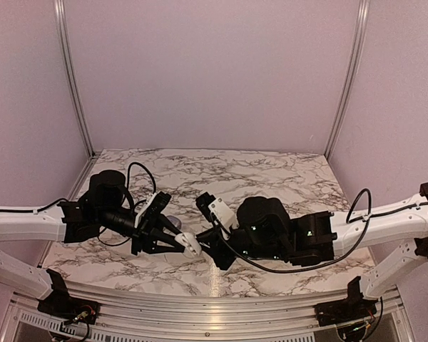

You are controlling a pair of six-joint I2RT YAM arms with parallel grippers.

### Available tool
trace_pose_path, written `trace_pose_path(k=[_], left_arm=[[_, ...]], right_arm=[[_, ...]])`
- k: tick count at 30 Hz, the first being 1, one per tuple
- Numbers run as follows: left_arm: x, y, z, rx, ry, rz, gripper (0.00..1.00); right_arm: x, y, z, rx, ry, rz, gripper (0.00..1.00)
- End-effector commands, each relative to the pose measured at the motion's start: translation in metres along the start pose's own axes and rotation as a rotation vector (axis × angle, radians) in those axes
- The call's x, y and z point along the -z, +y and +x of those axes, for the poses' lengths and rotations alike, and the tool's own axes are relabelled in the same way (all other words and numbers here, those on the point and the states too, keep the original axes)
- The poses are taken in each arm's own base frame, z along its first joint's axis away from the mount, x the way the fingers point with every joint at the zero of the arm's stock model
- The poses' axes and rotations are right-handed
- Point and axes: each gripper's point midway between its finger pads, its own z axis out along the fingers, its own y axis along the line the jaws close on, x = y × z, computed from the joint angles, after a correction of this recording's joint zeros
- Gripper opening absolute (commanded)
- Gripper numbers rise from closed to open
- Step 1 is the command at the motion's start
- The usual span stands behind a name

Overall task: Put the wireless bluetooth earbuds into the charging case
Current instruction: Close the charging case with the earbuds.

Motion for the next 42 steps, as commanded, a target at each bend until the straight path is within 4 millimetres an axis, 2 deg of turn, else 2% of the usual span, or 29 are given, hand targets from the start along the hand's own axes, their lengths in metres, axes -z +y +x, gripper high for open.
trace_pose_path(k=[1, 6, 9, 13, 17, 21, 27, 30, 32, 34, 39, 42], left_arm=[[-0.003, 0.017, -0.013, -0.015, -0.015, -0.057, 0.0], [-0.006, 0.028, -0.01, 0.007, -0.003, -0.094, 0.0], [-0.007, 0.051, -0.001, 0.034, 0.029, -0.202, 0.0], [-0.018, 0.066, 0.009, 0.084, 0.062, -0.198, 0.0], [-0.027, 0.094, 0.027, 0.138, 0.118, -0.271, 0.0], [-0.037, 0.108, 0.034, 0.185, 0.138, -0.271, 0.0], [-0.047, 0.129, 0.046, 0.25, 0.162, -0.309, 0.0], [-0.048, 0.144, 0.055, 0.269, 0.18, -0.366, 0.0], [-0.052, 0.146, 0.057, 0.275, 0.185, -0.36, 0.0], [-0.053, 0.149, 0.06, 0.278, 0.191, -0.364, 0.0], [-0.051, 0.158, 0.071, 0.267, 0.227, -0.394, 0.0], [-0.05, 0.164, 0.08, 0.278, 0.256, -0.399, 0.0]], right_arm=[[0.012, 0.044, -0.034, -0.003, -0.09, -0.172, 0.11], [-0.004, 0.045, -0.021, 0.0, -0.059, -0.136, 0.1], [-0.016, 0.036, -0.015, -0.002, -0.046, -0.063, 0.1], [-0.034, 0.027, -0.006, 0.0, -0.023, 0.01, 0.09], [-0.039, 0.022, -0.009, 0.004, -0.038, 0.077, 0.09], [-0.047, 0.021, -0.009, -0.013, -0.042, 0.097, 0.08], [-0.089, 0.026, 0.016, -0.026, 0.028, 0.101, 0.06], [-0.1, 0.029, 0.019, -0.036, 0.026, 0.09, 0.05], [-0.1, 0.028, 0.018, -0.037, 0.016, 0.081, 0.05], [-0.096, 0.018, 0.015, -0.035, 0.001, 0.12, 0.06], [-0.074, -0.029, 0.019, -0.06, -0.014, 0.266, 0.07], [-0.058, -0.046, 0.022, -0.074, -0.02, 0.315, 0.07]])
